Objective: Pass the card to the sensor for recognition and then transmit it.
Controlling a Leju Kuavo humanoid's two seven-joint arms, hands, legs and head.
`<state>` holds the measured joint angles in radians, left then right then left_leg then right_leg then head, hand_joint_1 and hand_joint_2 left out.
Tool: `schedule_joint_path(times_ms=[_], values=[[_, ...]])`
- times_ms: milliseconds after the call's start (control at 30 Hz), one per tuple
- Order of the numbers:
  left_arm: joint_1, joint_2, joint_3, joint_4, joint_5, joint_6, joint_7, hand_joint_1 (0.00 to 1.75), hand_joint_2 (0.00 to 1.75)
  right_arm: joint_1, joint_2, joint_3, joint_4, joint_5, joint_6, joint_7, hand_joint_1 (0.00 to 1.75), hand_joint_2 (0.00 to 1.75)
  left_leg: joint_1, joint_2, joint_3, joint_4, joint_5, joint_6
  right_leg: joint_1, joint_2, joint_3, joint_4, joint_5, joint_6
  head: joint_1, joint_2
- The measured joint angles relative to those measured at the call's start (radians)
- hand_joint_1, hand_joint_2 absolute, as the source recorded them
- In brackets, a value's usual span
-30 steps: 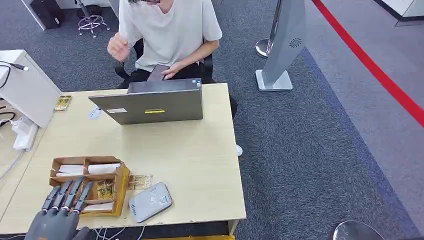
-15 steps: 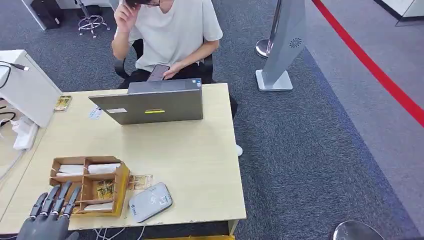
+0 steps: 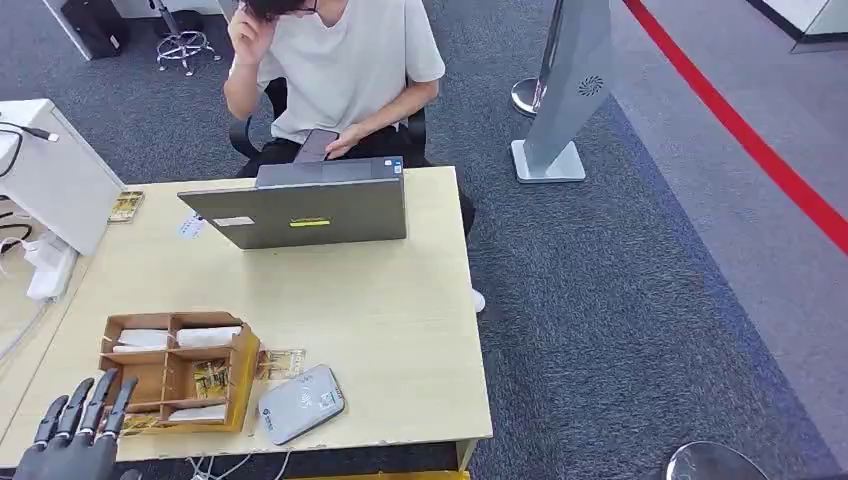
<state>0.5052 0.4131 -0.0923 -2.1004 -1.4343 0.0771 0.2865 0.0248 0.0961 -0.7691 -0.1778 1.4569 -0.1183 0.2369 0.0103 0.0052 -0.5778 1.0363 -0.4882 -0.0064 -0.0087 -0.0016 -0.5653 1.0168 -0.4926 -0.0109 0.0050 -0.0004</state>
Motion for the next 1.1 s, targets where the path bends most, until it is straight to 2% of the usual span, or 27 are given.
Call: schedule_joint_path(times_ms=[367, 600, 767, 967, 1100], values=[[0.0, -0.01, 0.003, 0.006, -0.002, -0.002, -0.001, 0.0, 1.75, 0.0, 0.0, 0.0, 0.0, 0.0, 0.0, 0.0, 0.0, 1.75, 0.0, 0.0, 0.0, 0.0, 0.0, 0.0, 0.0, 0.0, 0.0, 0.0, 0.0, 0.0, 0.0, 0.0], [0.0, -0.037, 0.046, 0.028, -0.006, -0.003, -0.024, 0.0, 1.75, 0.0, 0.0, 0.0, 0.0, 0.005, -0.002, 0.001, 0.0, 1.75, 0.0, 0.0, 0.0, 0.0, 0.0, 0.0, 0.0, 0.0, 0.0, 0.0, 0.0, 0.0, 0.0, 0.0], [-0.002, -0.074, 0.096, 0.052, -0.011, -0.016, -0.05, 0.0, 1.75, 0.0, 0.0, 0.0, 0.0, 0.019, -0.001, 0.004, 0.0, 1.75, 0.0, 0.0, 0.0, 0.0, 0.0, 0.0, 0.0, 0.0, 0.0, 0.0, 0.0, 0.0, 0.0, 0.0], [-0.015, -0.153, 0.211, 0.109, -0.04, -0.026, -0.126, 0.0, 1.75, -0.001, 0.0, 0.0, 0.0, 0.021, 0.0, 0.008, 0.0, 1.75, 0.0, 0.0, 0.0, 0.0, 0.0, 0.0, 0.0, 0.0, 0.0, 0.0, 0.0, 0.0, 0.0, 0.0], [-0.025, -0.187, 0.261, 0.132, -0.052, -0.035, -0.137, 0.0, 1.75, -0.001, 0.0, 0.0, -0.002, 0.023, 0.0, 0.009, 0.0, 1.75, 0.0, 0.0, 0.0, 0.0, 0.0, 0.0, 0.0, 0.0, 0.0, 0.0, 0.0, 0.0, 0.0, 0.0]])
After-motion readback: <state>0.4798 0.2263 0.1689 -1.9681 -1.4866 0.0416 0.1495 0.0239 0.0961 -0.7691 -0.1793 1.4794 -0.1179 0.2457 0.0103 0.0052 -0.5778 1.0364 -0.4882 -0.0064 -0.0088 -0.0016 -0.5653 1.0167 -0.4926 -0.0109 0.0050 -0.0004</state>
